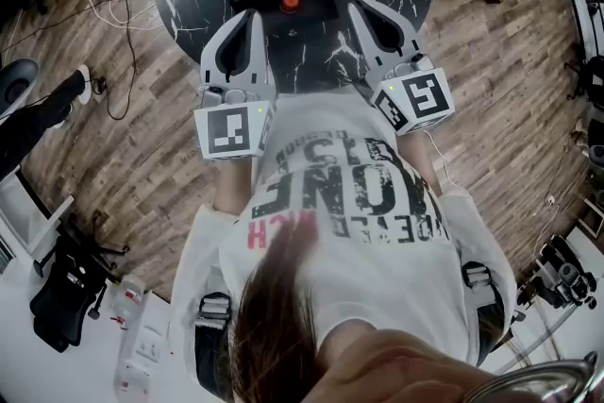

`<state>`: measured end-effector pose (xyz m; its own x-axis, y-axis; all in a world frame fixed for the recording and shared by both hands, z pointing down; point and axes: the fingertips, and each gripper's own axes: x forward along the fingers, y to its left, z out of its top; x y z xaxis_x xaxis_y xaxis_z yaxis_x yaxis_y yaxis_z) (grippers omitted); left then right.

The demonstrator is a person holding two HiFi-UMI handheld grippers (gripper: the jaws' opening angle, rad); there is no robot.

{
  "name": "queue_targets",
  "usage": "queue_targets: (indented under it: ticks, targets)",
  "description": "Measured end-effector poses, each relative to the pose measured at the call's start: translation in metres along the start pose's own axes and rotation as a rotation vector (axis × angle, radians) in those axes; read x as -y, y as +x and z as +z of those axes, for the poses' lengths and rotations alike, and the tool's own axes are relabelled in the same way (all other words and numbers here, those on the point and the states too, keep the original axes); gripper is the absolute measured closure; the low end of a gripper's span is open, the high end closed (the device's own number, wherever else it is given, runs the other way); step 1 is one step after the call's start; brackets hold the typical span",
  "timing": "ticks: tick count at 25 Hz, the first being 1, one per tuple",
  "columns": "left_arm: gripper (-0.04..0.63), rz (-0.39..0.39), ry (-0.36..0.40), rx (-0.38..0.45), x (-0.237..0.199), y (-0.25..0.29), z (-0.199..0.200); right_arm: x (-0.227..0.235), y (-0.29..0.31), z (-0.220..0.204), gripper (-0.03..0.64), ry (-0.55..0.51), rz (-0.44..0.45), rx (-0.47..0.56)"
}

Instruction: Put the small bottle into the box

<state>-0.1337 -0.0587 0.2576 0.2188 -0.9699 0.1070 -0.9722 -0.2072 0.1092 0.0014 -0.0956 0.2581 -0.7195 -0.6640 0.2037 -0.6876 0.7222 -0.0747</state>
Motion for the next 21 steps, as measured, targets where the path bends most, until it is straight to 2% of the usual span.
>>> queue_targets:
  ticks: [21]
  targets:
    - [0.591,-0.014,0.001,-0.003,0.002,0.019,0.001,0.019,0.004,0.0,0.607,-0.001,-0.02,-0.013]
